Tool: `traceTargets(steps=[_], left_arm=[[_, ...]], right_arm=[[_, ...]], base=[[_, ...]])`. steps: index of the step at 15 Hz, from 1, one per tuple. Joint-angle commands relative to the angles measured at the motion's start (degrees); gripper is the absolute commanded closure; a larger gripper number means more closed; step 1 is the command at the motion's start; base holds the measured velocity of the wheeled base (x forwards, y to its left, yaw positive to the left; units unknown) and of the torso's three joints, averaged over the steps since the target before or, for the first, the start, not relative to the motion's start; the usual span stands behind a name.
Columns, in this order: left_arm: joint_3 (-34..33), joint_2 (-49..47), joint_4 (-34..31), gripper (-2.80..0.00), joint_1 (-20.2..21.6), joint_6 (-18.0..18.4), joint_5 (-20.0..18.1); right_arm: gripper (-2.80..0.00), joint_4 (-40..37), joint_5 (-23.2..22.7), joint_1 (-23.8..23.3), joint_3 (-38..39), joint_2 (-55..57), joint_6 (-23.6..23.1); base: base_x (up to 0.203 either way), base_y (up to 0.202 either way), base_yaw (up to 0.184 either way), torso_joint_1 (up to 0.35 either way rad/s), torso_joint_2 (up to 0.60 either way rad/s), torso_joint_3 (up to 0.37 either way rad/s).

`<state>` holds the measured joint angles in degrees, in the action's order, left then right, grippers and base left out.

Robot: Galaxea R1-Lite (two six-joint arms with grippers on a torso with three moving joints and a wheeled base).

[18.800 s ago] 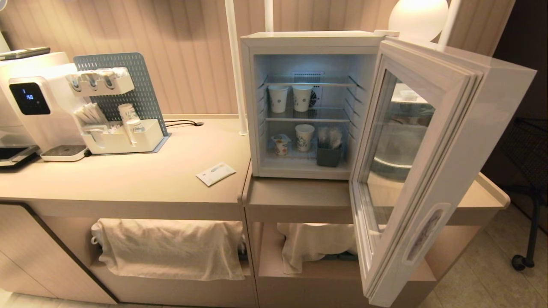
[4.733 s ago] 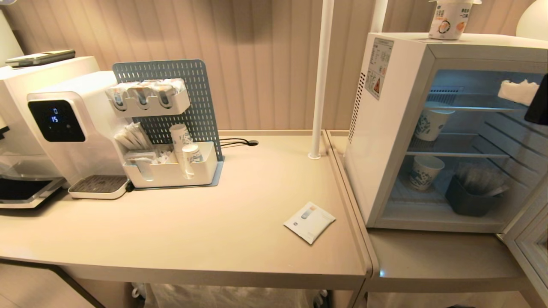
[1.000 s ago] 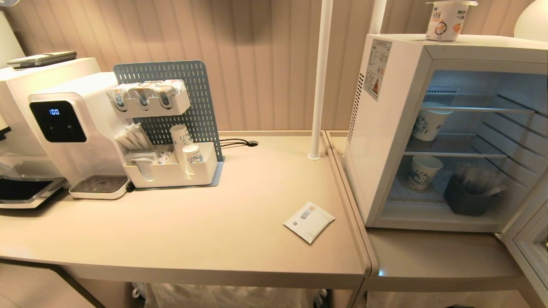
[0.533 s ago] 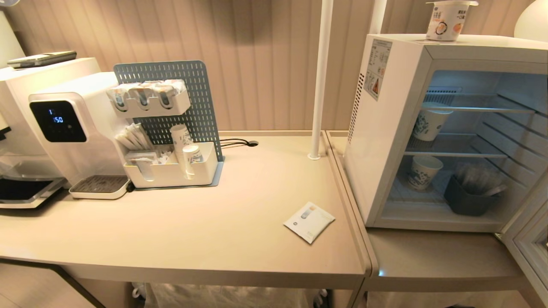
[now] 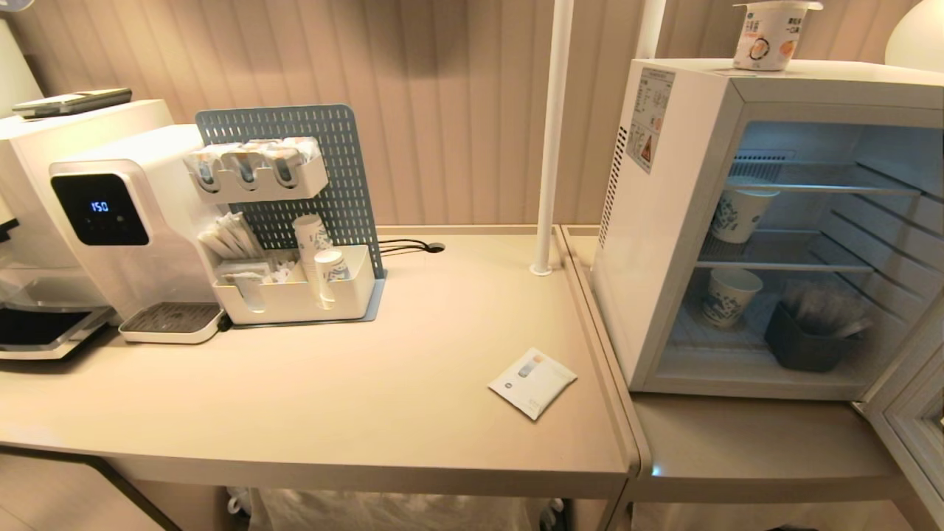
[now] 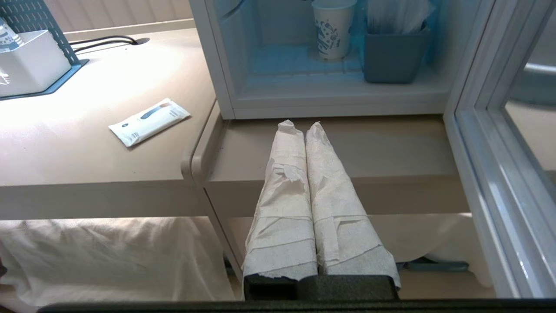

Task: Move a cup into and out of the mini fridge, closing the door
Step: Close the freezer door

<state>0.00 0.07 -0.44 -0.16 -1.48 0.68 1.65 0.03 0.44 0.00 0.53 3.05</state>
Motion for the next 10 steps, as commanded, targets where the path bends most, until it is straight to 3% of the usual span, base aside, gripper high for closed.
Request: traceTargets(steps=[1,3,10], left_arm=[[-0.09,-0.07,0.0,0.0,-0.02,-0.02,0.02],[-0.09,-0.07,0.0,0.0,-0.02,-0.02,0.02],[-0.09,-0.07,0.0,0.0,-0.02,-0.02,0.02]], right_arm=[[0.0,0.18,-0.04,0.0,0.05,-0.62,-1.72],[0.0,-0.16,-0.03,0.0,-0.01,-0.62,-2.26],[0.0,-0.5,-0.03,0.0,-0.11,-0.62,-2.18]], base=[[0.0,0.0,0.0,0.0,0.0,0.0],[-0.058,0.0,0.0,0.0,0.0,0.001],[-0.193,0.0,-0.001,0.0,0.0,0.004]])
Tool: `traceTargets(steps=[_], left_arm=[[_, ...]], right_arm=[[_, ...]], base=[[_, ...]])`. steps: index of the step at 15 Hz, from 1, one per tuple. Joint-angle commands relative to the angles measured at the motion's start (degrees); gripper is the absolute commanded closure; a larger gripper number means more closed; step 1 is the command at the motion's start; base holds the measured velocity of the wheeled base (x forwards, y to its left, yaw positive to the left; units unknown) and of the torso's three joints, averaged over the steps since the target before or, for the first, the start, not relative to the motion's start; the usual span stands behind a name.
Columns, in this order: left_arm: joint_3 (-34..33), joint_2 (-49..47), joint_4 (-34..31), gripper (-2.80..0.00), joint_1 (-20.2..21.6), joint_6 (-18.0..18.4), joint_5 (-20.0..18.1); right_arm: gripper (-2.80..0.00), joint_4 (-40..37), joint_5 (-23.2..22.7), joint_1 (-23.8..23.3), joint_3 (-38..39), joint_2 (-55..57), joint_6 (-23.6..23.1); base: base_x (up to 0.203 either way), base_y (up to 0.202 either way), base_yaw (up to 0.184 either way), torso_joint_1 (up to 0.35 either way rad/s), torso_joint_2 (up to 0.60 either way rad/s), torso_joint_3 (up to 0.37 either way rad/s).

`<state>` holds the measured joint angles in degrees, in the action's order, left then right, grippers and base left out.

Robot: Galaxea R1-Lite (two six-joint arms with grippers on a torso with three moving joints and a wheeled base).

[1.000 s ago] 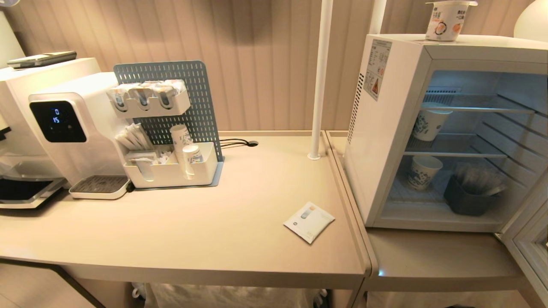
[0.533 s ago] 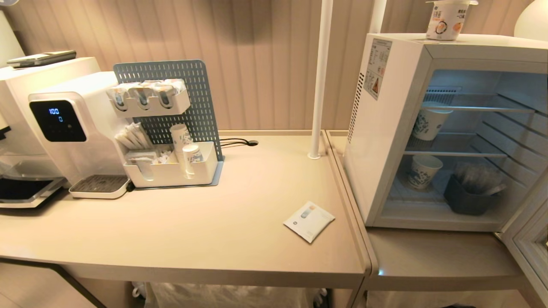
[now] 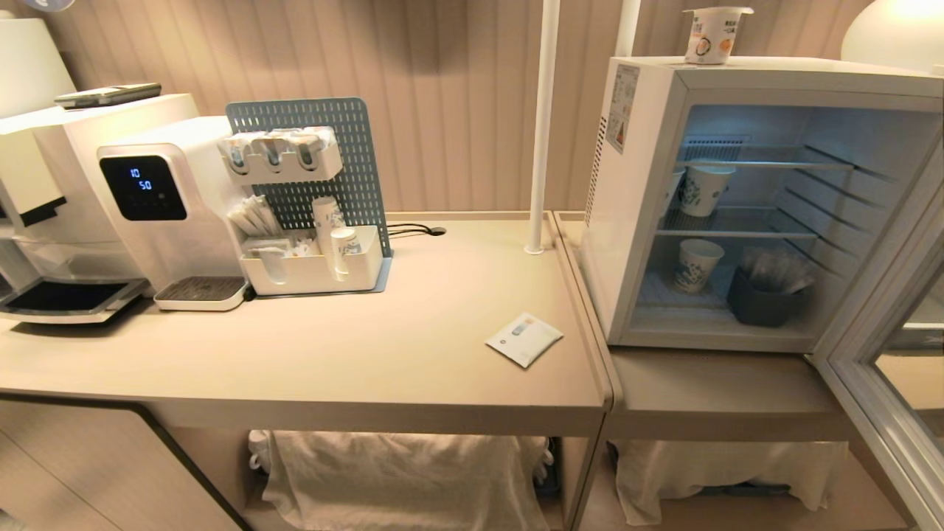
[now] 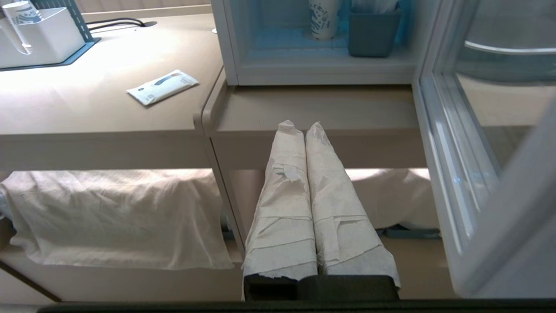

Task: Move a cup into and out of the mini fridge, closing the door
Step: Close the freezer door

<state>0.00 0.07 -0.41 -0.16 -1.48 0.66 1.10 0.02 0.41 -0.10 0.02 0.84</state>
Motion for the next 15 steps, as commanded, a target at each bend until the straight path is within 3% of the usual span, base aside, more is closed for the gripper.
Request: traceTargets(steps=[1,8,12,15], left_arm=[[-0.09,-0.07,-0.02,0.0,-0.02,-0.02,0.04],[-0.09,-0.07,-0.02,0.0,-0.02,-0.02,0.04],[-0.09,-0.07,-0.02,0.0,-0.02,0.07,0.04],[-0.09,-0.07,-0.02,0.0,-0.02,0.07,0.04]], right_arm=[[0.0,0.05,-0.02,0.02,0.01,-0.11,0.04],[0.0,0.05,0.06,0.02,0.01,-0.11,0.21],[0.0,0.01,0.06,0.02,-0.08,-0.11,0.21],[0.0,-0.04,0.06,0.02,-0.08,-0.11,0.21]], base=[[-0.192,0.0,-0.001,0.007,0.0,0.002],[-0.191,0.0,-0.001,0.001,0.0,0.002],[-0.018,-0.014,0.002,-0.001,0.0,0.0],[0.0,-0.15,-0.002,0.0,0.0,0.002]])
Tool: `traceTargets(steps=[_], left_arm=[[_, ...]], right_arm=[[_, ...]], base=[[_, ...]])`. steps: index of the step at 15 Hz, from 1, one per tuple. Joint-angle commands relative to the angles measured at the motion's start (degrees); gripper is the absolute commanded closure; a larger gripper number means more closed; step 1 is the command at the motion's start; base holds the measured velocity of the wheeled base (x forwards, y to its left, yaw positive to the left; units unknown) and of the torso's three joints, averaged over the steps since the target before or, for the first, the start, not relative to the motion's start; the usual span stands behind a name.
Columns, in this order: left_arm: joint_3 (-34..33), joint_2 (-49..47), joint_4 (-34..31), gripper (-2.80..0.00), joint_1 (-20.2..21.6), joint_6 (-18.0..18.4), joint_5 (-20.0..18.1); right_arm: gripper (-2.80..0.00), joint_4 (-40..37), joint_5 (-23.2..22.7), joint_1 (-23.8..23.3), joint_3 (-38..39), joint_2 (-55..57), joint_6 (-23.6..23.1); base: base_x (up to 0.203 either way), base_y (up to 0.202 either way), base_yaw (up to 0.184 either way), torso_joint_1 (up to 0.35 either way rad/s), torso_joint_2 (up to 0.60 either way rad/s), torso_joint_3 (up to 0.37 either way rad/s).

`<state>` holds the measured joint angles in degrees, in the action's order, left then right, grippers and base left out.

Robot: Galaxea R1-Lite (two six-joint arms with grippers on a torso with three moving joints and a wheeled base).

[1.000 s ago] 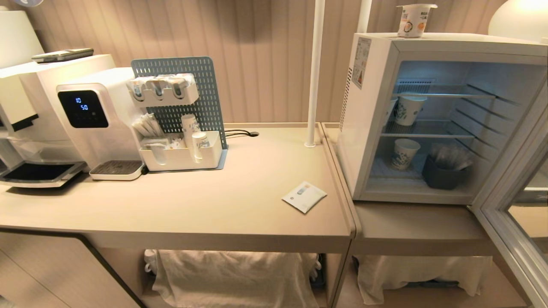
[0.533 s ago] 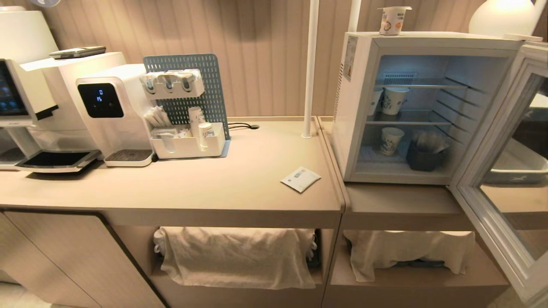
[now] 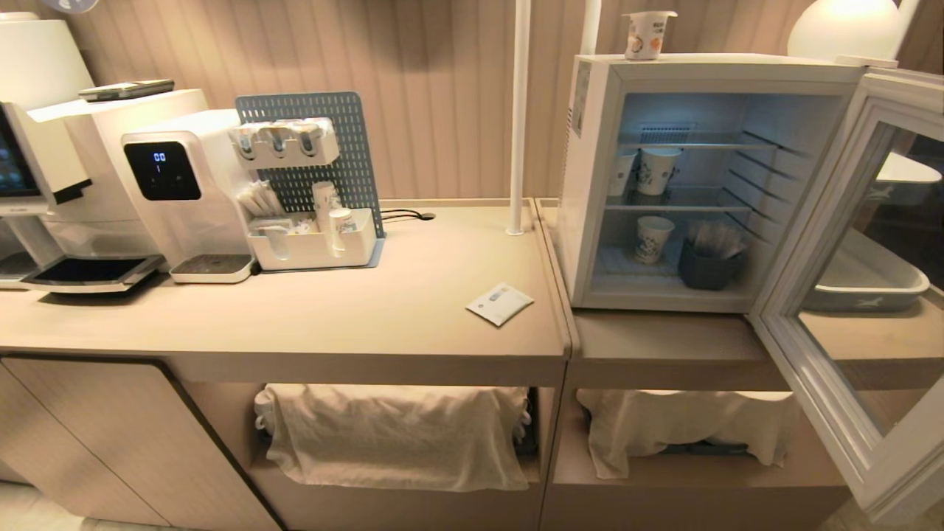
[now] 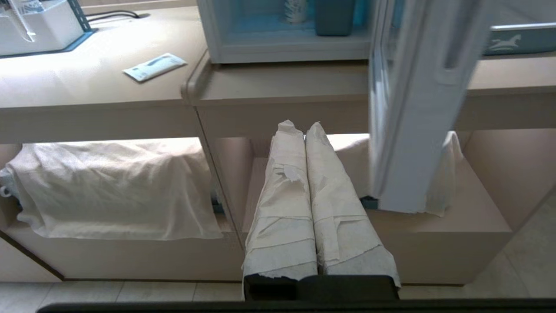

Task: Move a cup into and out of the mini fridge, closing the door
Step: Close the freezer door

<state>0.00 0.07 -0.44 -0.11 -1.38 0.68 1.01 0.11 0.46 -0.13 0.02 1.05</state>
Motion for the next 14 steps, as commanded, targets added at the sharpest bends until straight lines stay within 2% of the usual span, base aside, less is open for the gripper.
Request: traceTargets(steps=[1,14], left_arm=[[-0.09,-0.07,0.0,0.0,-0.07,-0.03,0.02],[-0.09,-0.07,0.0,0.0,-0.07,-0.03,0.02]], right_arm=[[0.0,0.05,-0.02,-0.02,-0.04,-0.11,0.09],[0.0,-0.31,-0.02,-0.02,-0.13,-0.11,0.09]], base=[[0.0,-0.194,0.0,0.002,0.01,0.002],[0.0,-0.194,0.001,0.002,0.0,0.002]])
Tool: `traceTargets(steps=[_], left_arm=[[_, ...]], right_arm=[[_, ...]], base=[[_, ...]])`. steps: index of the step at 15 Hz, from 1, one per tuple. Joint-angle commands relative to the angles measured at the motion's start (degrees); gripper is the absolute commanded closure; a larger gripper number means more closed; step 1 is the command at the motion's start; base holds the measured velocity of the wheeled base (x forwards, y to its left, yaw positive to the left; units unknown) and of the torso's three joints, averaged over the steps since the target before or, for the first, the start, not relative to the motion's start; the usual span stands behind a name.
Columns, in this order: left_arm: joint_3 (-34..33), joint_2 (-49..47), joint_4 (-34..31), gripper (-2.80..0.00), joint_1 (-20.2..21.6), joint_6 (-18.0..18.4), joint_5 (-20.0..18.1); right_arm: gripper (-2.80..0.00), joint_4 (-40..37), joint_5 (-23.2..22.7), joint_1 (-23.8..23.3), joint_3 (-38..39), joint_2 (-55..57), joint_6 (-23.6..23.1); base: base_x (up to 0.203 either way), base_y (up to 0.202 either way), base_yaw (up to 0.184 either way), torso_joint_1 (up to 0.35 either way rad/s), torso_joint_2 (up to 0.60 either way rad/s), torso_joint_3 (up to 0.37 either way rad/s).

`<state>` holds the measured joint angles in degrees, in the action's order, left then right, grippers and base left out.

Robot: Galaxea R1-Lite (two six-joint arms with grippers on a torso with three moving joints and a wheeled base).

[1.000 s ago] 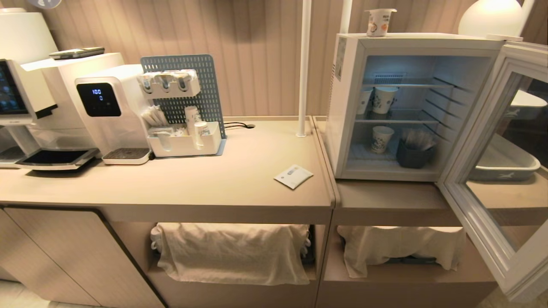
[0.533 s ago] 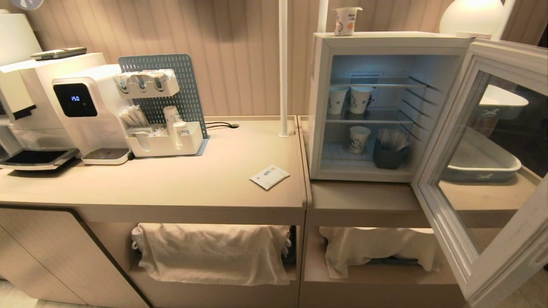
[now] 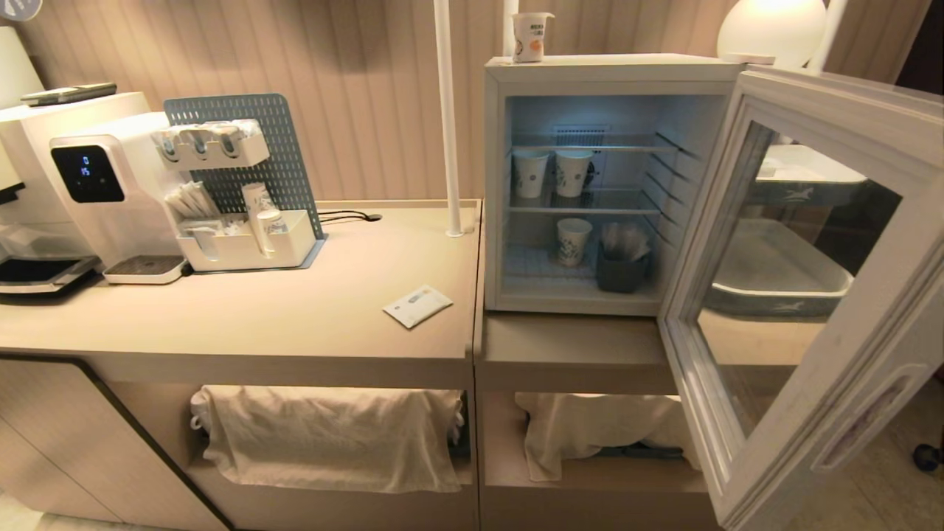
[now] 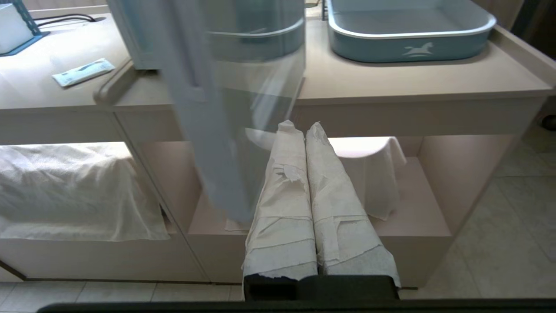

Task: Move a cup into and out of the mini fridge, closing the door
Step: Close the freezer door

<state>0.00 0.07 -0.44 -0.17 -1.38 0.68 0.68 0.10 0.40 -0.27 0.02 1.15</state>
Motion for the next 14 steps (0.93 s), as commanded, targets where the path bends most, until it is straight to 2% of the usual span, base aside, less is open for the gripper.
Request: traceTargets(steps=[1,6,9,10,12,14], left_arm=[[-0.09,-0.07,0.0,0.0,-0.01,-0.03,0.02],[-0.09,-0.07,0.0,0.0,-0.01,-0.12,0.02],[-0.09,-0.07,0.0,0.0,-0.01,-0.12,0.02],[-0.09,-0.07,0.0,0.0,-0.01,-0.2,0.02],[-0.09,-0.07,0.0,0.0,-0.01,-0.2,0.02],[-0.09,-0.07,0.0,0.0,-0.01,-0.2,0.02]], right_arm=[[0.0,0.02,-0.01,0.04,0.0,-0.11,0.0],[0.0,-0.54,-0.01,0.04,-0.08,-0.02,0.08],[0.0,-1.7,0.13,0.04,-1.02,3.59,0.7],[0.0,-2.56,0.13,0.06,-3.37,7.51,2.26],[0.0,-3.69,0.01,0.25,-9.68,18.73,8.77],[0.0,-2.81,-0.2,0.34,-15.12,34.08,13.88]], base=[[0.0,-0.191,0.001,-0.005,0.0,0.002],[0.0,-0.19,0.001,0.002,0.0,0.001],[0.0,-0.073,-0.002,0.003,0.0,0.001],[0.0,0.0,0.0,0.0,0.0,0.0],[0.0,0.0,0.0,0.0,0.0,0.0],[0.0,0.0,0.0,0.0,0.0,0.0]])
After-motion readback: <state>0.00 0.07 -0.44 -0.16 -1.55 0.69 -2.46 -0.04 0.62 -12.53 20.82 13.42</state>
